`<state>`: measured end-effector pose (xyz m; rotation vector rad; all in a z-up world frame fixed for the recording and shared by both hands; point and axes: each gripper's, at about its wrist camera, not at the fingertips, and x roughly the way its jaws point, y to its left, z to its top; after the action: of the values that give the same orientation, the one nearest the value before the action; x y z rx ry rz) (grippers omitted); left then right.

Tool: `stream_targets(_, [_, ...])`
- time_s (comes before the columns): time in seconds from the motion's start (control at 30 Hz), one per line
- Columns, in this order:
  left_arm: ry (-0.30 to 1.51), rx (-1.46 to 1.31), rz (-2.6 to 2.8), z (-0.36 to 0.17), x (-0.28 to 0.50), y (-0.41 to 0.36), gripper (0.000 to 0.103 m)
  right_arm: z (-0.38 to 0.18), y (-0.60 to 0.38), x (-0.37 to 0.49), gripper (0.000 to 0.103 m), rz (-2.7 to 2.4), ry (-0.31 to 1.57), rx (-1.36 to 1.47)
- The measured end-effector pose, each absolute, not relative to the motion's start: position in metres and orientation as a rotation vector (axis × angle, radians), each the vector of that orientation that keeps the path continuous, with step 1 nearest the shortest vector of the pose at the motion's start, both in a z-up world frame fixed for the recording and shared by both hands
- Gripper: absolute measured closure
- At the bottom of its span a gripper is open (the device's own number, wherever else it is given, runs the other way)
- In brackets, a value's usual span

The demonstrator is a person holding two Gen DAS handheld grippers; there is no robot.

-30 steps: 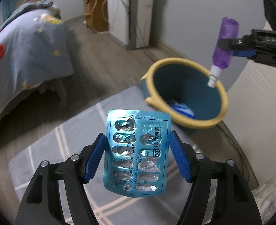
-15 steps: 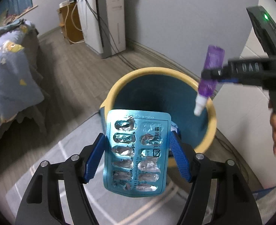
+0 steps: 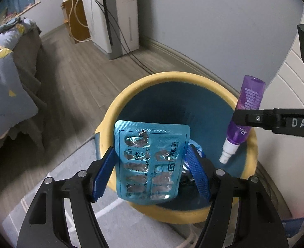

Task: Collect trash
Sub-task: 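Carry the bottle and blister pack over the bin and open both tools, then move both open tools back over the mask and sachet on the mat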

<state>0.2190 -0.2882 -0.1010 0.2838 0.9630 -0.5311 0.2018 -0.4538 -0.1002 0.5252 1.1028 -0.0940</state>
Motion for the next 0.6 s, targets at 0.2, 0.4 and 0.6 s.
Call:
stream_targets(0.2, [0.929, 0.250, -0.518, -0.098, 0.219, -0.280, 0.017, -0.092, -0.457, 0.202, 0.033, -0.105, 1.033, 0.548])
stream_targets(0.4, [0.926, 0.253, -0.522, -0.097, 0.213, -0.276, 0.009, -0.086, -0.457, 0.202, 0.017, -0.113, 1.016, 0.549])
stream_targets(0.6, [0.941, 0.234, -0.499, -0.089, 0.199, -0.260, 0.007, -0.073, -0.456, 0.199, 0.006, -0.141, 0.995, 0.546])
